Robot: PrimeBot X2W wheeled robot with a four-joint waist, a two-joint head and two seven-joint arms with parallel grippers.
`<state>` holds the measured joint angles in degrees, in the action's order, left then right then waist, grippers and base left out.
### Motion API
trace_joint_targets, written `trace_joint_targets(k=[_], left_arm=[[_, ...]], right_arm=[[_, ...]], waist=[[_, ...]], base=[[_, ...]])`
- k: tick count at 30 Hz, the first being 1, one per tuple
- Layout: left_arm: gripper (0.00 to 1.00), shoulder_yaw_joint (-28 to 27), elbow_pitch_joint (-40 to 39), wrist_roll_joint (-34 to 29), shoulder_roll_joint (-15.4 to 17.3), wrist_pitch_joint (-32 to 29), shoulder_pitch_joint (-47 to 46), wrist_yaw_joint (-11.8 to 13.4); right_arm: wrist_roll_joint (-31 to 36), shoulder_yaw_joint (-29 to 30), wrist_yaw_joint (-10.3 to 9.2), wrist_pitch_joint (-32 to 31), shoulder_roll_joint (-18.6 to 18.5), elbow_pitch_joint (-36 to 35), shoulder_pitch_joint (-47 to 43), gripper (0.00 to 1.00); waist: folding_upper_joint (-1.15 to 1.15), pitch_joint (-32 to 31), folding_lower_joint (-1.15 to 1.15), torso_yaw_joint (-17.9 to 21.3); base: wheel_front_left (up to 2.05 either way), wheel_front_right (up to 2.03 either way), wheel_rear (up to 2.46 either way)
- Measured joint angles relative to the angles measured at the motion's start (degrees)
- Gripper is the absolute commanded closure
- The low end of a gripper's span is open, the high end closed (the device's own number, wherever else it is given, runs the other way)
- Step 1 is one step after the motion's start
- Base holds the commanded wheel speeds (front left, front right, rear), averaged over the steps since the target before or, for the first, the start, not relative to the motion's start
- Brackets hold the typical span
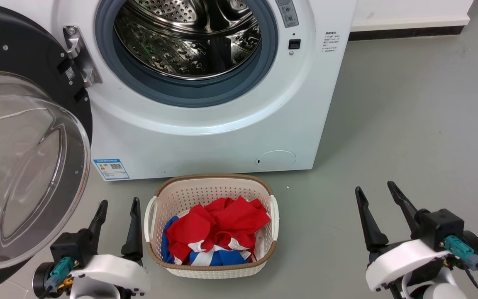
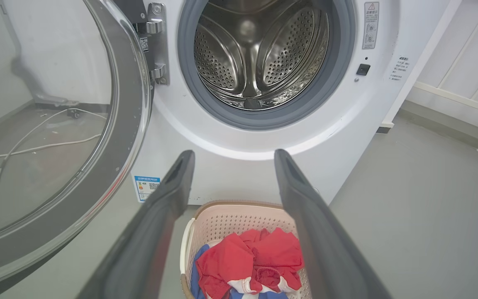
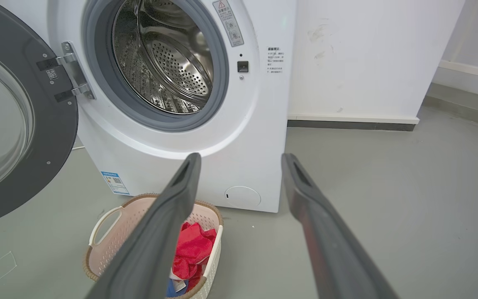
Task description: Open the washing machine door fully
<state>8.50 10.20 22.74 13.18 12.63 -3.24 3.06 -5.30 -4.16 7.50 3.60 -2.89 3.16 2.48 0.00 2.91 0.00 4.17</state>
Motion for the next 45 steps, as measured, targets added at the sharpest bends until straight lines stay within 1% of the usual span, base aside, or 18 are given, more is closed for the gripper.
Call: trace_joint_targets(k=[1, 6, 16, 28, 29, 30, 32, 33, 35, 36, 37, 45], left_arm=[[1.00, 0.0, 0.0, 0.0, 0.1, 0.0, -0.1, 0.0], [1.00, 0.3, 2.0, 1.0, -0.9, -0.5, 1.2, 0.0], [1.00, -1.7, 2.3, 10.2, -1.9, -3.1, 1.2, -1.5], [1.00, -3.8, 2.5, 19.9, -3.3, -5.7, 0.7, -2.9], [1.00, -4.2, 2.5, 21.5, -3.4, -6.1, 0.6, -3.1], [1.00, -4.2, 2.5, 21.5, -3.4, -6.1, 0.6, -3.1], [1.00, -4.6, 2.6, 22.9, -3.7, -6.5, 0.6, -3.4], [1.00, -5.0, 2.6, 24.4, -4.0, -6.9, 0.6, -3.6], [1.00, -5.1, 2.6, 25.1, -4.2, -7.0, 0.5, -3.6], [1.00, -5.3, 2.6, 26.4, -4.4, -7.4, 0.5, -3.8], [1.00, -5.3, 2.6, 26.4, -4.4, -7.4, 0.5, -3.8], [1.00, -6.6, 2.8, 31.8, -4.9, -9.0, 0.2, -4.6]], right_arm=[[-0.1, 0.0, 0.00, 0.0, 0.0, 0.0, 0.0, 1.00], [-0.9, -0.2, 0.00, -0.1, 0.0, 1.9, -1.7, 1.00], [-13.5, 0.2, 0.00, -0.6, -0.5, 3.0, -1.6, 1.00], [-26.3, 0.9, -0.01, -1.3, -1.1, 4.4, -1.0, 1.00], [-28.4, 1.0, -0.01, -1.5, -1.2, 4.5, -0.9, 1.00], [-28.4, 1.0, -0.01, -1.5, -1.2, 4.5, -0.9, 1.00], [-30.2, 1.1, -0.01, -1.6, -1.3, 4.7, -0.8, 1.00], [-32.2, 1.3, -0.01, -1.7, -1.4, 4.8, -0.4, 1.00], [-33.0, 1.4, -0.01, -1.7, -1.4, 4.9, -0.3, 1.00], [-35.0, 1.5, -0.01, -2.0, -1.4, 5.1, -0.3, 1.00], [-35.0, 1.5, -0.01, -2.0, -1.4, 5.1, -0.3, 1.00], [-41.8, 2.0, -0.01, -2.5, -1.6, 5.9, -0.1, 1.00]], waist=[[0.00, 0.0, 0.00, 0.0], [0.00, 0.1, 0.00, 0.0], [0.00, -0.2, 0.00, -0.4], [0.00, -0.5, 0.00, -0.8], [0.00, -0.5, 0.00, -0.8], [0.00, -0.5, 0.00, -0.8], [0.00, -0.5, 0.00, -0.9], [0.00, -0.6, 0.00, -1.0], [0.00, -0.6, 0.00, -1.0], [0.00, -0.6, 0.00, -1.1], [0.00, -0.6, 0.00, -1.1], [0.00, -0.8, 0.00, -1.3]], base=[[0.00, 0.00, 0.00], [0.00, 0.00, 0.00], [0.00, 0.00, 0.00], [0.00, 0.00, 0.00], [0.00, 0.00, 0.00], [0.00, 0.00, 0.00], [0.00, 0.00, 0.00], [0.00, 0.00, 0.00], [0.00, 0.00, 0.00], [0.00, 0.00, 0.00], [0.00, 0.00, 0.00], [0.00, 0.00, 0.00]])
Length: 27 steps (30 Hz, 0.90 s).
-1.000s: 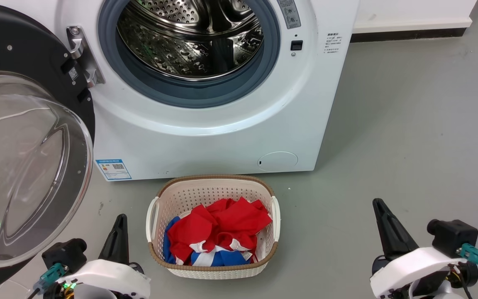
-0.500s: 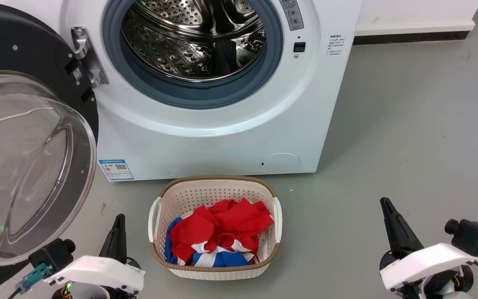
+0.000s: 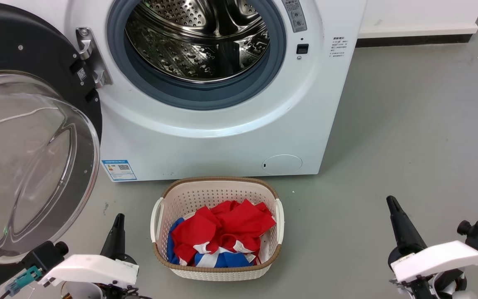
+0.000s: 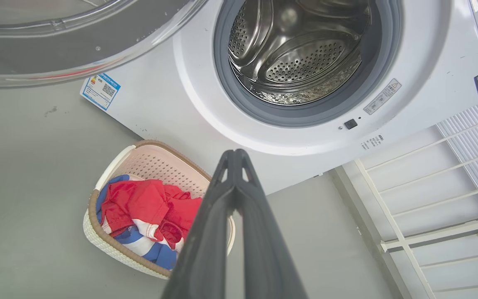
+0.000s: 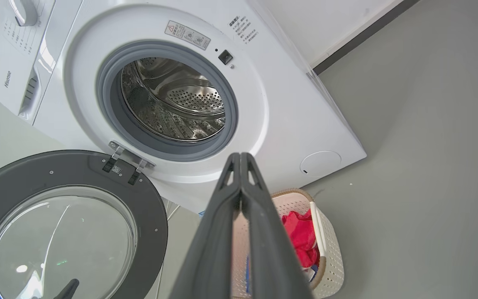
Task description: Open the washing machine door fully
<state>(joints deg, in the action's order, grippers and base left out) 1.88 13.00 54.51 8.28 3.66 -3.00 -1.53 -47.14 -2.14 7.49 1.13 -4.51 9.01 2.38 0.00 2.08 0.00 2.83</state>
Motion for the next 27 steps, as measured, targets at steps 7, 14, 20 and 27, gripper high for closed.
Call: trace_joint_targets(k=[7, 14, 20, 27], left_arm=[[1.00, -0.8, 0.1, 4.3, -0.7, -1.1, -0.6, -0.8], [1.00, -1.9, 0.2, 8.2, -1.4, -2.1, -0.8, -1.4], [1.00, -2.5, 0.3, 11.5, -1.7, -3.1, -0.9, -1.9], [1.00, -3.3, 0.4, 15.0, -2.1, -4.1, -1.1, -2.3]], right_arm=[[-5.3, 0.6, 0.00, -0.6, -0.1, 0.5, 0.5, 1.00], [-10.5, 1.1, 0.00, -1.1, -0.2, 0.9, 0.9, 1.00], [-14.6, 1.6, 0.00, -1.5, -0.3, 1.4, 1.1, 1.00], [-19.0, 2.1, 0.00, -2.0, -0.3, 1.9, 1.2, 1.00]], waist=[[0.00, -0.2, 0.00, -0.2], [0.00, -0.3, 0.00, -0.5], [0.00, -0.4, 0.00, -0.7], [0.00, -0.6, 0.00, -0.9]], base=[[0.00, 0.00, 0.00], [0.00, 0.00, 0.00], [0.00, 0.00, 0.00], [0.00, 0.00, 0.00]])
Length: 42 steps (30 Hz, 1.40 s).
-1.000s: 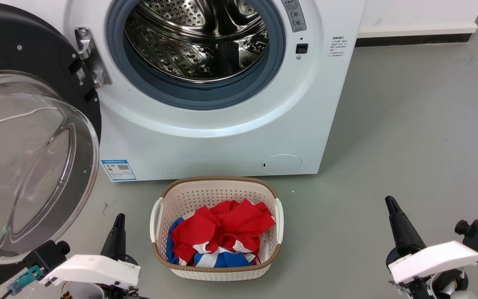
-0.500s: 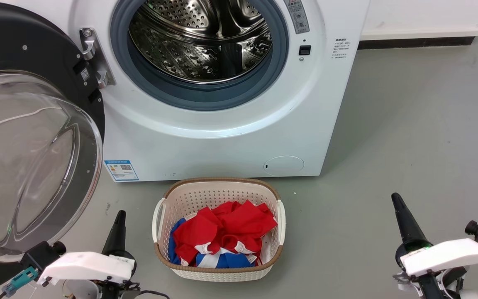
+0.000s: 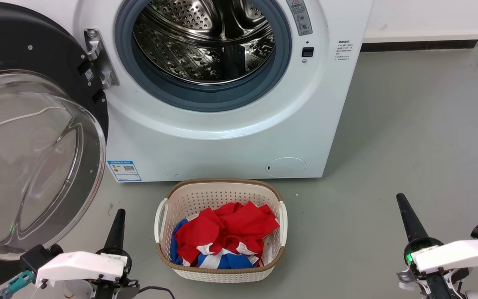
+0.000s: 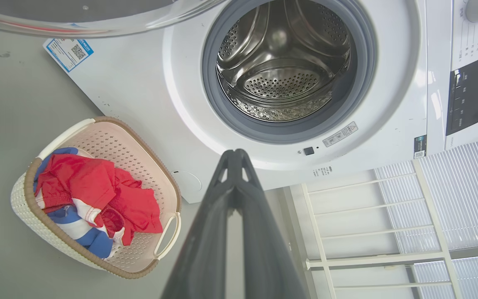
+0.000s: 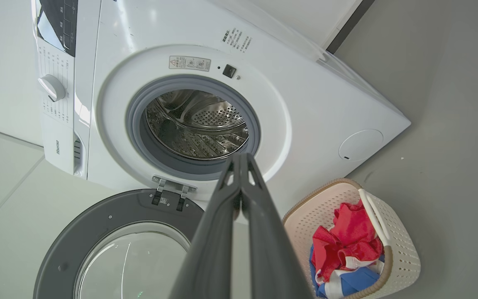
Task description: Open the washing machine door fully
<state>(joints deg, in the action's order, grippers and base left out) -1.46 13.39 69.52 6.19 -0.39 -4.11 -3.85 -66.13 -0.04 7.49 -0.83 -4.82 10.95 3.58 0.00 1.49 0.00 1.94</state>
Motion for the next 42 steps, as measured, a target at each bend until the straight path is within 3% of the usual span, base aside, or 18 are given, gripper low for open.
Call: trace_joint_targets(k=[23, 28, 42], left_arm=[[1.00, -2.4, 0.3, 10.2, -1.5, -2.8, -0.8, -1.7], [1.00, -3.3, 0.4, 14.7, -2.2, -4.0, -1.2, -2.3], [1.00, -4.4, 0.6, 19.6, -2.9, -5.3, -1.7, -3.1]], right_arm=[[-12.7, 1.7, 0.00, -1.6, 0.0, 1.2, 1.1, 1.00], [-18.2, 2.7, 0.00, -2.3, 0.0, 1.9, 1.2, 1.00], [-24.2, 3.6, 0.00, -3.2, 0.1, 2.5, 2.0, 1.00]], waist=[[0.00, -0.5, 0.00, -0.8], [0.00, -0.8, 0.00, -1.2], [0.00, -1.1, 0.00, -1.6]], base=[[0.00, 0.00, 0.00], [0.00, 0.00, 0.00], [0.00, 0.00, 0.00]])
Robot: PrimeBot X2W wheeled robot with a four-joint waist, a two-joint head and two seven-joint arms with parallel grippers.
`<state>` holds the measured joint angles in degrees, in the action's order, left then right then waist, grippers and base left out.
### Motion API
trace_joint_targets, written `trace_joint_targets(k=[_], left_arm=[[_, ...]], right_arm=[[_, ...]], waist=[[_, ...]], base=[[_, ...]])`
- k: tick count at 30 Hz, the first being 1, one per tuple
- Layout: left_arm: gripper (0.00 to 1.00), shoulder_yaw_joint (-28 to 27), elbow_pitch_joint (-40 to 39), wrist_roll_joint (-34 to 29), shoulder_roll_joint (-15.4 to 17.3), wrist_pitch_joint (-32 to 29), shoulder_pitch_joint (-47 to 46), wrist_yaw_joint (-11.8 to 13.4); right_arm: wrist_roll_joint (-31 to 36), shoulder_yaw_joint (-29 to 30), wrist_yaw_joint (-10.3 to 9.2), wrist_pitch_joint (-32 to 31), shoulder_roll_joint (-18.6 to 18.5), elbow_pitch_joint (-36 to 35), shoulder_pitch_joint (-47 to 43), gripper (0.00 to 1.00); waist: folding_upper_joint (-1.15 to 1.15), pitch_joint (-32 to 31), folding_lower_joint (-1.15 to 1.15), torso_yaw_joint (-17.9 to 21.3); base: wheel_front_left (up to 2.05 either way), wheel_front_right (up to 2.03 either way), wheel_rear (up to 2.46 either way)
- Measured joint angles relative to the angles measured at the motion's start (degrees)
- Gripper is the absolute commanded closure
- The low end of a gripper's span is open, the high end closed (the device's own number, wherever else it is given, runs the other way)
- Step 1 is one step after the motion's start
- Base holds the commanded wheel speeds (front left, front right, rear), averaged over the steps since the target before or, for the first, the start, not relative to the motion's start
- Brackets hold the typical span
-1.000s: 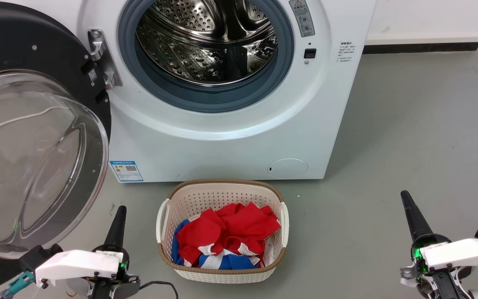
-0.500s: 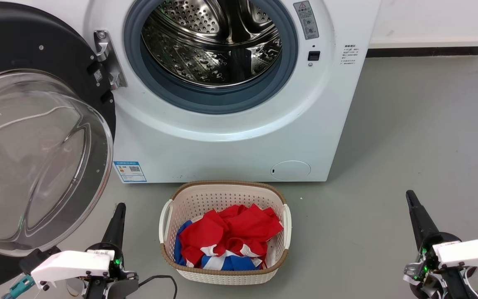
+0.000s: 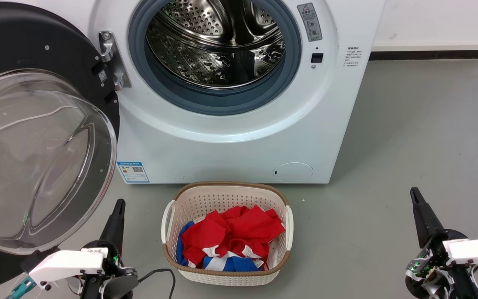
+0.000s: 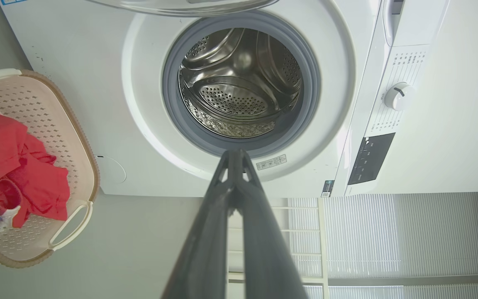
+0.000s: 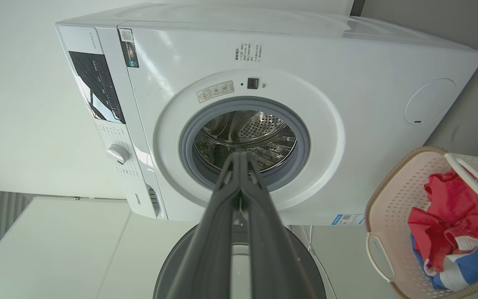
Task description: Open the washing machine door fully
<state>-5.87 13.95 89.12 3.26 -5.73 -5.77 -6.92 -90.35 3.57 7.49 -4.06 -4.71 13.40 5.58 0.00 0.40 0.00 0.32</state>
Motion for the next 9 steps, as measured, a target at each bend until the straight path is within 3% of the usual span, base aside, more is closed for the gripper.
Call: trace_joint_targets(k=[9], left_arm=[[1.00, -0.6, 0.1, 2.9, -0.3, -0.8, -0.2, -0.5]], right_arm=[[-3.5, 0.6, 0.00, -0.5, 0.1, 0.4, 0.1, 1.00]], waist=[[0.00, -0.2, 0.00, -0.3]], base=[[0.00, 0.00, 0.00]])
